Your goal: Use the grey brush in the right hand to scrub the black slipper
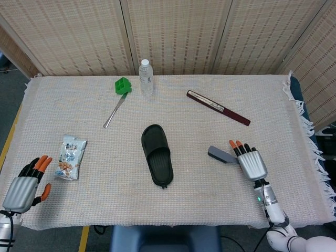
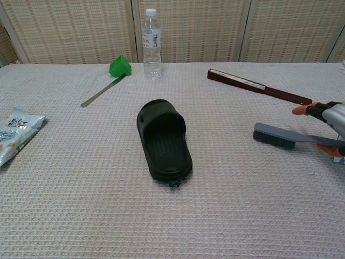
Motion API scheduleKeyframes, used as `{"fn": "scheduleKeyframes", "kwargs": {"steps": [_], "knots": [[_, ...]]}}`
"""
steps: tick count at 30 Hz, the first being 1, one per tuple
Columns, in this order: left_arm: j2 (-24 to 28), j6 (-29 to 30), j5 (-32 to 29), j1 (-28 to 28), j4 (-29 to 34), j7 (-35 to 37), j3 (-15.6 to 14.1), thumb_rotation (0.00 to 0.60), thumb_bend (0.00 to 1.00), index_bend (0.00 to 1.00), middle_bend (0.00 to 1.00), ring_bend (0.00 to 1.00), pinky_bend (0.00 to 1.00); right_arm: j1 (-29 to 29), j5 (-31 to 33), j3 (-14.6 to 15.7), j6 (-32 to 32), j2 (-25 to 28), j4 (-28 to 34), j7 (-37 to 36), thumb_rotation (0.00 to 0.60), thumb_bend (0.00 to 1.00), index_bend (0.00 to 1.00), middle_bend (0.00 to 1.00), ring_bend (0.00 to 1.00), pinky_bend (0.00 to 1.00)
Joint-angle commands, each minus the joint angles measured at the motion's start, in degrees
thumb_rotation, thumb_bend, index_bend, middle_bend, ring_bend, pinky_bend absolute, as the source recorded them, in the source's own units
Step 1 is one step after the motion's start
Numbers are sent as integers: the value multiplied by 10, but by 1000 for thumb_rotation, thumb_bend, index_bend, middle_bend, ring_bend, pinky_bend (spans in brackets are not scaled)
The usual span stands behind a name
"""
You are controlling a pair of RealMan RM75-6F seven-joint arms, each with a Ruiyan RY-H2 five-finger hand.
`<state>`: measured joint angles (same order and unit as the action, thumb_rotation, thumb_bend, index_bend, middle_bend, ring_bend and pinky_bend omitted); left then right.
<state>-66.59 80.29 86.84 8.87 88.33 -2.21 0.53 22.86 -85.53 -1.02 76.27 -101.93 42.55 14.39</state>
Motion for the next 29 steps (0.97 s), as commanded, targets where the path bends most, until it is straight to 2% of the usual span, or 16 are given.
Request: {"fn": "scheduleKeyframes", "kwargs": {"steps": [1, 6, 10, 12, 13, 15, 16, 18, 21, 25, 29], "knots": [[1, 0, -1, -1, 2, -2, -1, 600, 499, 0, 0, 0, 148, -18, 11, 6, -20, 78, 122, 69, 600, 138, 0, 0, 5, 346], [1, 2, 0, -2, 7, -7, -2, 600, 499, 0, 0, 0, 148, -36, 21, 14, -21, 148, 228, 133, 600, 100, 0, 0, 0, 240], [2, 3, 1, -3, 8, -8, -2, 600, 499, 0, 0, 0, 148, -44, 23, 19, -20, 172, 261, 146, 600, 89, 0, 0, 0, 193], [3, 4, 1, -4, 10, -9, -3, 600, 500, 0, 0, 0, 148, -59, 25, 27, -10, 206, 309, 151, 600, 83, 0, 0, 0, 167], [5, 5, -2, -6, 11, -11, -3, 600, 500, 0, 0, 0, 149, -75, 29, 32, 5, 234, 350, 137, 600, 83, 0, 0, 0, 164], [11, 10, -13, -11, 18, -13, 1, 600, 499, 0, 0, 0, 150, -132, 2, 54, 83, 306, 462, 24, 600, 78, 0, 0, 0, 164], [12, 12, -14, -12, 19, -13, 2, 600, 499, 0, 0, 0, 150, -145, -16, 60, 108, 322, 481, -14, 600, 74, 0, 0, 0, 164], [11, 15, -12, -12, 19, -15, 3, 600, 500, 0, 0, 0, 150, -172, -53, 68, 167, 338, 491, -76, 600, 68, 0, 0, 0, 157], [9, 19, -1, -12, 16, -15, 0, 600, 500, 0, 0, 0, 148, -204, -76, 60, 234, 331, 471, -93, 600, 69, 0, 0, 0, 128], [0, 41, 22, -14, 2, -12, 0, 600, 498, 0, 0, 0, 143, -215, -82, 48, 254, 335, 472, -91, 600, 69, 0, 0, 0, 87], [-10, 58, 34, -18, -12, -10, 1, 600, 487, 0, 0, 0, 123, -215, -85, 41, 247, 331, 466, -94, 600, 69, 0, 0, 0, 85]]}}
